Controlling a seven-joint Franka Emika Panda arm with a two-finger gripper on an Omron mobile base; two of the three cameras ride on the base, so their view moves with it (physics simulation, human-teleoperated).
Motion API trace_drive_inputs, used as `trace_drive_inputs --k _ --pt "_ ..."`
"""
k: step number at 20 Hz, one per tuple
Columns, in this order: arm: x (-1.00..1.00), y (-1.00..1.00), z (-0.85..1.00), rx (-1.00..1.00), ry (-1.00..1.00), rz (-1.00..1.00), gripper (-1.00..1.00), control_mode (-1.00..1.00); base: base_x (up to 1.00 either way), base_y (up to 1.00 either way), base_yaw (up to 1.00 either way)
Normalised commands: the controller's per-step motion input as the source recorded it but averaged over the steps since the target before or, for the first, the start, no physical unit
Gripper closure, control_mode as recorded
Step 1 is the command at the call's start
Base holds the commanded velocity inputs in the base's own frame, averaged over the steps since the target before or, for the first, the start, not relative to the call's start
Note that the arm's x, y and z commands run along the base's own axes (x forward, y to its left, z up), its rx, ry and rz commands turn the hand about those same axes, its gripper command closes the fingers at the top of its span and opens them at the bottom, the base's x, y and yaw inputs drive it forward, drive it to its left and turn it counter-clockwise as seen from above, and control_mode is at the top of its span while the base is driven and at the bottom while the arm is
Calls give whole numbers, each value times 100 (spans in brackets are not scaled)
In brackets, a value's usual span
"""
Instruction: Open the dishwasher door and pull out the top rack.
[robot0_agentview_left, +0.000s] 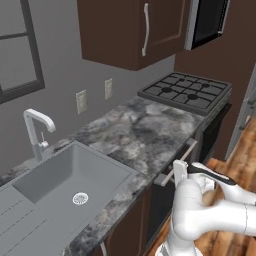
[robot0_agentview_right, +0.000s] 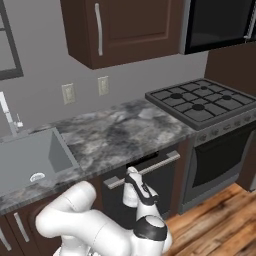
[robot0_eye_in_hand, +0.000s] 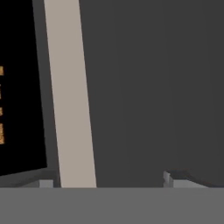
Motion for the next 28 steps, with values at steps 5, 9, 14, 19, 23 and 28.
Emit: trace_drive_inputs --k 5,9,14,19,23,28 --pt "0 0 -8 4 1 0 100 -100 0 0 0" --pt "0 0 -1 0 0 0 100 -100 0 0 0" --pt "-30 -39 -1 0 0 0 100 -100 0 0 0" --pt "-72 -76 -5 0 3 0 100 -100 0 0 0" --pt "-72 -85 -22 0 14 0 100 -100 0 0 0" --pt "-62 -87 -46 -6 20 1 100 -100 0 0 0"
